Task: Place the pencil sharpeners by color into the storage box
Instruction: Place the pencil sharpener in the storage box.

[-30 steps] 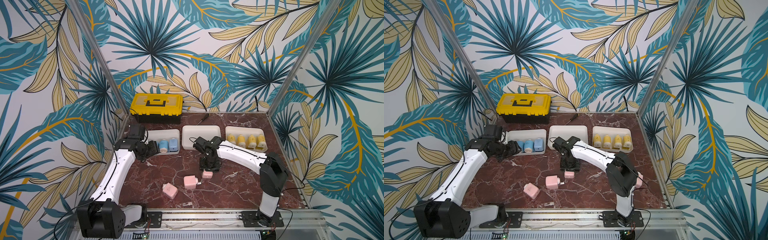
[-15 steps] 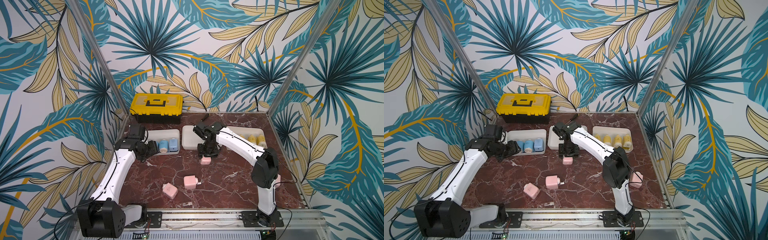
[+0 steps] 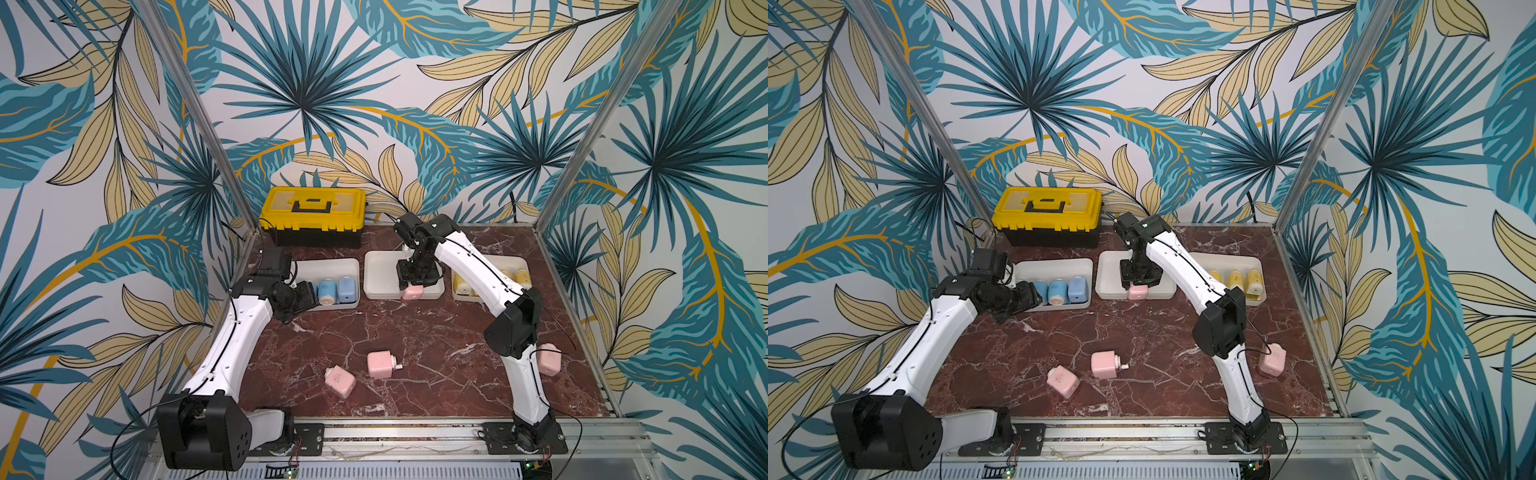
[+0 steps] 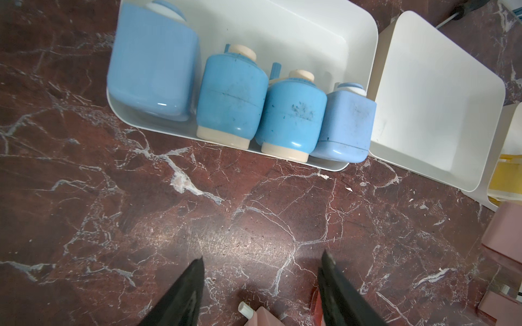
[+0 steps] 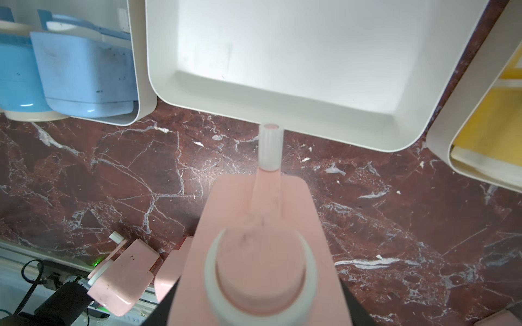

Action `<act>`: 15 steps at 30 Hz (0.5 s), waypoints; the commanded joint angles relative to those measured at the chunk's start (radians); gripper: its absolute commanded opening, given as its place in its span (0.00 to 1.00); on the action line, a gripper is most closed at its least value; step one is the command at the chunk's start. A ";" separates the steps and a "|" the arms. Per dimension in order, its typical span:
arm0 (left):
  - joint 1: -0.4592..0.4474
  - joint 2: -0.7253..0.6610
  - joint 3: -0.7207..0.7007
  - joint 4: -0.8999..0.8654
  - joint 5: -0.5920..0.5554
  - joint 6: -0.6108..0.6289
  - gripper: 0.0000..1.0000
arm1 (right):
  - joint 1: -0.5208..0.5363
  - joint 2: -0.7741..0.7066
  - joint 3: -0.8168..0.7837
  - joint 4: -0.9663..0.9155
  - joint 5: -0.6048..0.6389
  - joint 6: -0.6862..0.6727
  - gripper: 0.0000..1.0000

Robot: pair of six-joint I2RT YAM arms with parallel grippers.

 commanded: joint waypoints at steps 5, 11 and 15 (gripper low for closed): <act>-0.001 0.024 0.029 0.015 -0.005 0.000 0.66 | -0.106 0.035 0.040 -0.001 0.045 -0.137 0.43; -0.002 0.033 0.028 0.017 -0.005 -0.003 0.66 | -0.160 0.102 0.075 0.048 0.051 -0.220 0.43; -0.001 0.035 0.025 0.018 -0.007 -0.003 0.66 | -0.177 0.158 0.126 0.025 0.072 -0.256 0.43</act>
